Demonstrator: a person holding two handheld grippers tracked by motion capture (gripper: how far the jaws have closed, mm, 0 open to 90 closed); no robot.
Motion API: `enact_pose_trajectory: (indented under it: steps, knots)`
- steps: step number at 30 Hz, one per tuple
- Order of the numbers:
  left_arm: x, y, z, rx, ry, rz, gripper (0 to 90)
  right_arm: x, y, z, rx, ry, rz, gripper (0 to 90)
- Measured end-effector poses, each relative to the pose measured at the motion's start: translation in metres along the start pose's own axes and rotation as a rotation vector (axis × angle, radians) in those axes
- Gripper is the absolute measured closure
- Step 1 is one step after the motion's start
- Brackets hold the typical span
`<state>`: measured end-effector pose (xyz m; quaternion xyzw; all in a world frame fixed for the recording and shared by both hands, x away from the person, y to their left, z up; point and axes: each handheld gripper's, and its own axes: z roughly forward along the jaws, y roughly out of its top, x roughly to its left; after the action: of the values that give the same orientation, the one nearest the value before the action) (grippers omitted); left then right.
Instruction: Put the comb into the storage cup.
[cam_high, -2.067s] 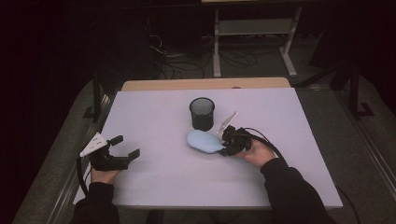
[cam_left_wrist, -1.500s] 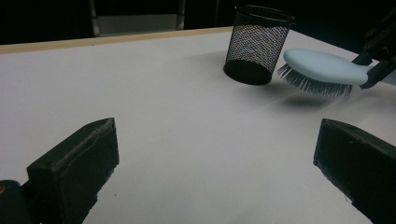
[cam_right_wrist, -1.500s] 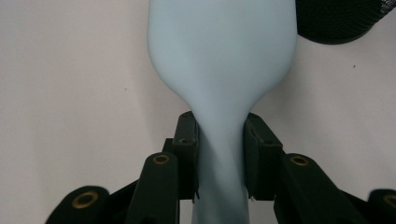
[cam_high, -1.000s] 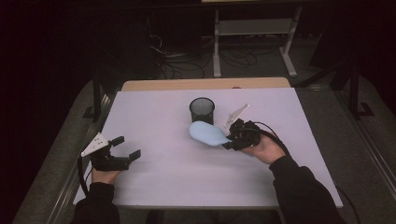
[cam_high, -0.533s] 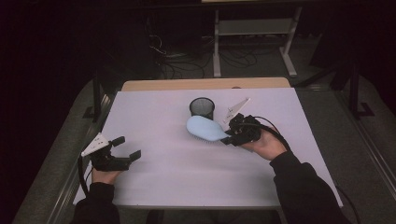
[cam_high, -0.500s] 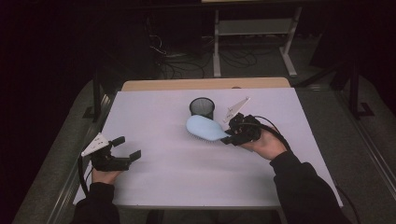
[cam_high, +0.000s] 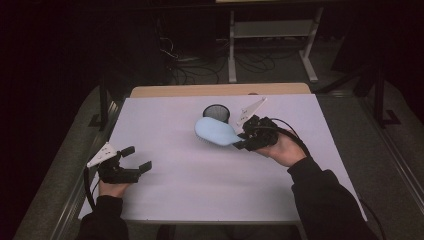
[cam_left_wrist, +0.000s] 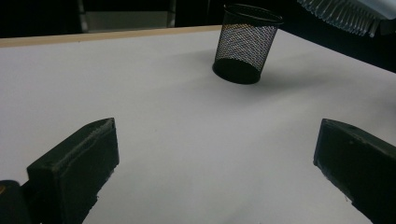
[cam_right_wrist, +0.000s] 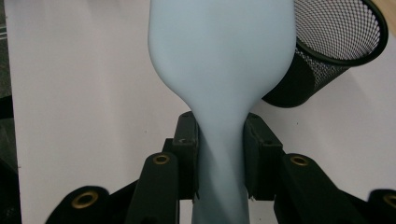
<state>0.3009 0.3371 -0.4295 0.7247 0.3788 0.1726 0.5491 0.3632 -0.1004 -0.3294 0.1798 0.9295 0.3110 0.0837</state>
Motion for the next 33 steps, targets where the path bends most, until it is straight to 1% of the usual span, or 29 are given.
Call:
enact_pose_trajectory:
  steps: [6, 11, 19, 24, 29, 33]
  knots:
    - [-0.001, 0.001, 0.000, 0.003, -0.023, -0.005, 0.0, 0.002, 0.007, -0.003, -0.010, -0.003, -0.013, 68.6]
    - [-0.002, 0.002, 0.000, 0.006, -0.033, -0.013, 0.0, 0.003, 0.014, -0.004, -0.019, -0.003, -0.026, 68.5]
    - [-0.007, 0.006, 0.000, 0.009, -0.063, -0.006, 0.0, 0.005, 0.021, -0.010, -0.032, -0.007, -0.042, 68.6]
    - [-0.012, 0.011, 0.002, 0.011, -0.095, -0.002, 0.0, 0.007, 0.025, -0.014, -0.043, -0.009, -0.049, 68.6]
    - [-0.015, 0.014, 0.002, 0.020, -0.112, 0.003, 0.0, 0.008, 0.030, -0.017, -0.056, -0.011, -0.053, 68.6]
    - [-0.017, 0.018, 0.002, 0.017, -0.126, -0.004, 0.0, 0.009, 0.033, -0.019, -0.067, -0.010, -0.055, 68.6]
